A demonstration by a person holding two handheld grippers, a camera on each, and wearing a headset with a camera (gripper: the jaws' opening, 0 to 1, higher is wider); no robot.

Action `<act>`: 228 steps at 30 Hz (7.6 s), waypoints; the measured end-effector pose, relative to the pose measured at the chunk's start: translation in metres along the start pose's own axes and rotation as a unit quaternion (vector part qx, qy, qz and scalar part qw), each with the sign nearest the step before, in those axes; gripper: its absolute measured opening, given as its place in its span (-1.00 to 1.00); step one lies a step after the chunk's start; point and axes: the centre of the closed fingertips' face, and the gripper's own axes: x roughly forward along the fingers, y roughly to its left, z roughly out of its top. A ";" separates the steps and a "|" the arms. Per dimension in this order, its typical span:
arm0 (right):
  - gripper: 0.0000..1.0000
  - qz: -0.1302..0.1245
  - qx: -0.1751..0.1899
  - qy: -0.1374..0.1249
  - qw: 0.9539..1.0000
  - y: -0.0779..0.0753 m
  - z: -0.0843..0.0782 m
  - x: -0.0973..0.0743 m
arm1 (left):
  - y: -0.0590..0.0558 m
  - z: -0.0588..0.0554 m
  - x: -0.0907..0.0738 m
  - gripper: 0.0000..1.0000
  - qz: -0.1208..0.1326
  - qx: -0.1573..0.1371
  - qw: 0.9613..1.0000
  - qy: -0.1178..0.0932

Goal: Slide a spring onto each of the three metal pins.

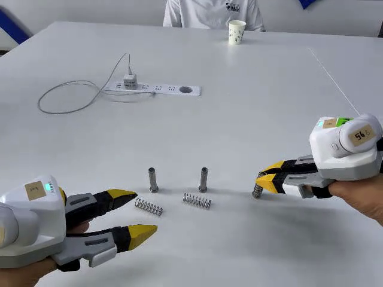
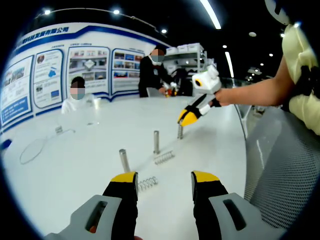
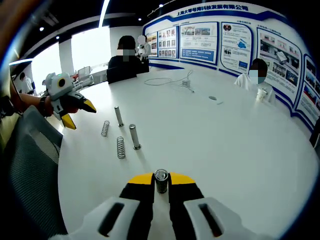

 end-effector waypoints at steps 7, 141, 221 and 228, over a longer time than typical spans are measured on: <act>-0.76 -0.002 -0.001 0.005 1.000 0.000 -0.004 0.002 | 0.001 0.001 0.000 -0.13 0.001 0.000 1.000 -0.002; -0.76 0.089 -0.053 0.047 0.994 0.079 0.002 0.082 | -0.004 0.001 0.002 -0.15 -0.004 0.001 1.000 0.000; -0.77 0.220 -0.189 0.056 0.955 0.160 0.056 0.000 | -0.057 0.015 0.031 -0.77 -0.126 0.097 0.987 0.009; -0.77 0.216 -0.196 0.039 0.956 0.164 0.065 0.000 | -0.057 0.016 0.032 -0.78 -0.124 0.096 0.988 0.007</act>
